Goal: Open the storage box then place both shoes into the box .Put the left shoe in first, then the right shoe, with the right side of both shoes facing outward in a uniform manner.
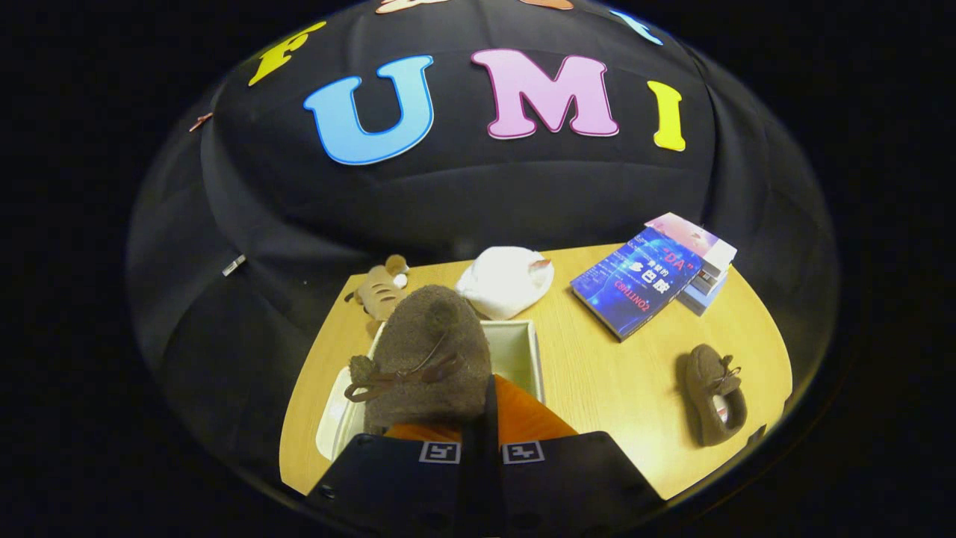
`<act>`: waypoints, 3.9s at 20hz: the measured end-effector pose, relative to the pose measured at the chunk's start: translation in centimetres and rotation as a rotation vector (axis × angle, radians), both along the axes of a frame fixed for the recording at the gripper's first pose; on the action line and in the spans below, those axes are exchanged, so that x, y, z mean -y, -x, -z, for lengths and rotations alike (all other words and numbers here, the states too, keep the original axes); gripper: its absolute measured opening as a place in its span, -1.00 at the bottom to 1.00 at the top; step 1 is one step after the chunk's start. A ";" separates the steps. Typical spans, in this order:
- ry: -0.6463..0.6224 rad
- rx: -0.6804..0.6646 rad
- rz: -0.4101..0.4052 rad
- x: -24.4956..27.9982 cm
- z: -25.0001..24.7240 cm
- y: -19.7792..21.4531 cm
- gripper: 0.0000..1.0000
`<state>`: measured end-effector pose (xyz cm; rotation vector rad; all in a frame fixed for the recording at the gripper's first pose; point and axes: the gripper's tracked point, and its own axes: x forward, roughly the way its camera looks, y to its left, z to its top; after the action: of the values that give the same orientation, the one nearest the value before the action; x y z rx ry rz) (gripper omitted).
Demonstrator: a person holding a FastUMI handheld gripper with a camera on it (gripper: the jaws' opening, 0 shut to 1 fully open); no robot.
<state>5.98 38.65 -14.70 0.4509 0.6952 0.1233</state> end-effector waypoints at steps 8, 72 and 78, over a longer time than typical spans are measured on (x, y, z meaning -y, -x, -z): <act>0.091 -0.105 0.020 -4.2 5.1 -0.5 -0.87; 0.293 -0.055 -0.169 32.8 19.6 9.2 0.96; 0.312 -0.140 -0.174 33.8 25.3 8.2 0.83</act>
<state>-2.19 4.82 -40.05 0.0999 0.8754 0.1456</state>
